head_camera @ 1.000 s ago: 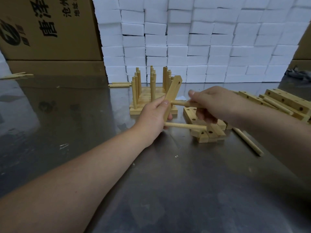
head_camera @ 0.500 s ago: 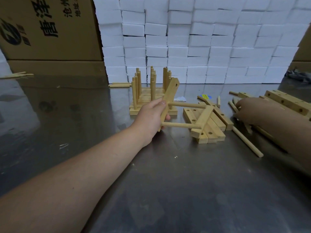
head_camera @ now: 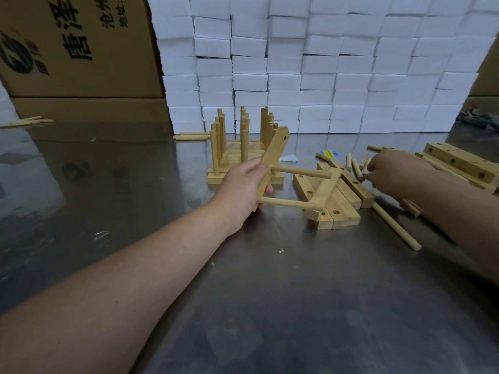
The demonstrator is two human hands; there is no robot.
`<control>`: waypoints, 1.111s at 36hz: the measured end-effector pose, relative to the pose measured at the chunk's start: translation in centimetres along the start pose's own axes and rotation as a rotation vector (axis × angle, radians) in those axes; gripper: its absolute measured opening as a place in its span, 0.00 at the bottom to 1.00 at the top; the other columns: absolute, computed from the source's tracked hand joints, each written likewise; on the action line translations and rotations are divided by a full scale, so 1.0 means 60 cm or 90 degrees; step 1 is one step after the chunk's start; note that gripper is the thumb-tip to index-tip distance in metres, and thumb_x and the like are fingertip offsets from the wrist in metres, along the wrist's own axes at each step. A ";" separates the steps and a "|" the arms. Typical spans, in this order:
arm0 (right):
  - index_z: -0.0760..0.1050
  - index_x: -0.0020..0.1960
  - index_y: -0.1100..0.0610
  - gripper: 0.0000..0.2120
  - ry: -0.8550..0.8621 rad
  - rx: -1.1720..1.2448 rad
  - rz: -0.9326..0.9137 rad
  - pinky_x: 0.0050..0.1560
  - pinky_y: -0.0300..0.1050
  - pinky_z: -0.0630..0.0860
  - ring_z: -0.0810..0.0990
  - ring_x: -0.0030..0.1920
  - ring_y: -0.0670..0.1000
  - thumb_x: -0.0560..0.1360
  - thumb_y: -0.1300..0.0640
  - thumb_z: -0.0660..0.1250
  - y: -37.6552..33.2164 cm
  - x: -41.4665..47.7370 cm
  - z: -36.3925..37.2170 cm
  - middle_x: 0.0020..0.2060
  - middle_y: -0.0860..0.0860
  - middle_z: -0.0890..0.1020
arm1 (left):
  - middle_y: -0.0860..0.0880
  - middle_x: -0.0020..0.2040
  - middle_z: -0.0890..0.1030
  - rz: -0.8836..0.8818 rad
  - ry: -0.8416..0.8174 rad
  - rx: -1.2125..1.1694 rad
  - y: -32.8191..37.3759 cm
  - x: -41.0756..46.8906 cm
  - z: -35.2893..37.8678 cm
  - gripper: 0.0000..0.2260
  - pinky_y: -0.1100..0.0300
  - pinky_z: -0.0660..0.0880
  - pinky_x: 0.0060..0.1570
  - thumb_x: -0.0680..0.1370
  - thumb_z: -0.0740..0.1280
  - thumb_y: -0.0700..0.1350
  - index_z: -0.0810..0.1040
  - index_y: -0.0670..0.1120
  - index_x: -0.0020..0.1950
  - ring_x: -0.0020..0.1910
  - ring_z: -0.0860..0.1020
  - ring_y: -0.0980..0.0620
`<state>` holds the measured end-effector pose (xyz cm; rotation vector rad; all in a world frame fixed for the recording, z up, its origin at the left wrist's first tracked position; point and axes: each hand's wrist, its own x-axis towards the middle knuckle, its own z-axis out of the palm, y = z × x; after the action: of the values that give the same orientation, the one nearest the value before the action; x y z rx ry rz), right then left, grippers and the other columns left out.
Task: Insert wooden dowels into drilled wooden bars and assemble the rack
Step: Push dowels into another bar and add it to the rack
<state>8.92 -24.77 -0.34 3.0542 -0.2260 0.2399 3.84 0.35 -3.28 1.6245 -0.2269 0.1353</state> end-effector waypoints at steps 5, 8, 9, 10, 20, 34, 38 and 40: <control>0.76 0.58 0.60 0.14 0.142 0.154 -0.017 0.38 0.44 0.68 0.74 0.36 0.53 0.79 0.57 0.55 -0.010 -0.003 -0.031 0.46 0.57 0.80 | 0.54 0.25 0.75 0.003 -0.003 -0.002 0.000 -0.001 -0.001 0.10 0.60 0.70 0.27 0.82 0.57 0.46 0.76 0.57 0.50 0.29 0.71 0.53; 0.77 0.54 0.64 0.14 0.271 0.232 -0.073 0.39 0.47 0.71 0.76 0.42 0.61 0.79 0.60 0.54 -0.016 -0.019 -0.057 0.46 0.60 0.80 | 0.54 0.25 0.75 -0.001 -0.001 -0.004 0.001 -0.001 -0.001 0.10 0.59 0.70 0.28 0.82 0.57 0.46 0.75 0.58 0.50 0.31 0.71 0.52; 0.77 0.54 0.63 0.14 0.296 0.261 -0.084 0.38 0.46 0.70 0.76 0.42 0.60 0.79 0.60 0.54 -0.020 -0.025 -0.064 0.47 0.60 0.80 | 0.53 0.25 0.75 -0.002 0.000 -0.006 0.001 -0.001 -0.001 0.10 0.59 0.70 0.28 0.82 0.57 0.45 0.75 0.58 0.49 0.31 0.71 0.51; 0.77 0.55 0.62 0.14 0.308 0.295 -0.092 0.36 0.44 0.67 0.75 0.41 0.58 0.79 0.59 0.54 -0.025 -0.031 -0.070 0.48 0.59 0.80 | 0.53 0.25 0.75 -0.003 0.000 -0.008 0.001 -0.001 0.000 0.09 0.60 0.70 0.28 0.82 0.57 0.45 0.75 0.57 0.50 0.31 0.71 0.51; 0.78 0.50 0.57 0.11 0.109 0.157 -0.044 0.35 0.42 0.72 0.78 0.37 0.53 0.77 0.56 0.57 -0.015 -0.019 -0.048 0.40 0.53 0.80 | 0.53 0.25 0.75 -0.001 0.009 -0.002 0.002 -0.001 0.002 0.13 0.58 0.69 0.32 0.82 0.57 0.45 0.75 0.60 0.44 0.33 0.71 0.50; 0.78 0.45 0.60 0.07 -0.051 -0.023 0.004 0.35 0.43 0.75 0.78 0.36 0.52 0.76 0.60 0.61 0.003 -0.013 -0.010 0.35 0.54 0.79 | 0.53 0.26 0.75 -0.002 -0.003 -0.002 -0.001 0.003 0.000 0.09 0.62 0.71 0.26 0.82 0.57 0.45 0.75 0.54 0.55 0.30 0.72 0.53; 0.73 0.44 0.58 0.07 0.072 0.150 -0.002 0.27 0.42 0.70 0.78 0.28 0.52 0.78 0.57 0.59 -0.011 -0.017 -0.033 0.33 0.53 0.81 | 0.53 0.26 0.76 -0.002 -0.018 -0.030 0.000 0.002 -0.002 0.11 0.62 0.71 0.26 0.82 0.56 0.44 0.73 0.57 0.58 0.33 0.73 0.52; 0.72 0.46 0.52 0.05 0.128 0.270 -0.071 0.25 0.41 0.69 0.77 0.26 0.51 0.78 0.53 0.58 -0.028 -0.030 -0.049 0.34 0.50 0.80 | 0.53 0.27 0.77 -0.006 -0.029 -0.025 0.000 0.002 -0.004 0.14 0.60 0.73 0.28 0.82 0.56 0.45 0.71 0.59 0.65 0.36 0.75 0.52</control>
<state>6.99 -22.65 2.17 3.4060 0.0122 0.6630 3.98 0.55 -3.24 1.5898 -0.2553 0.0862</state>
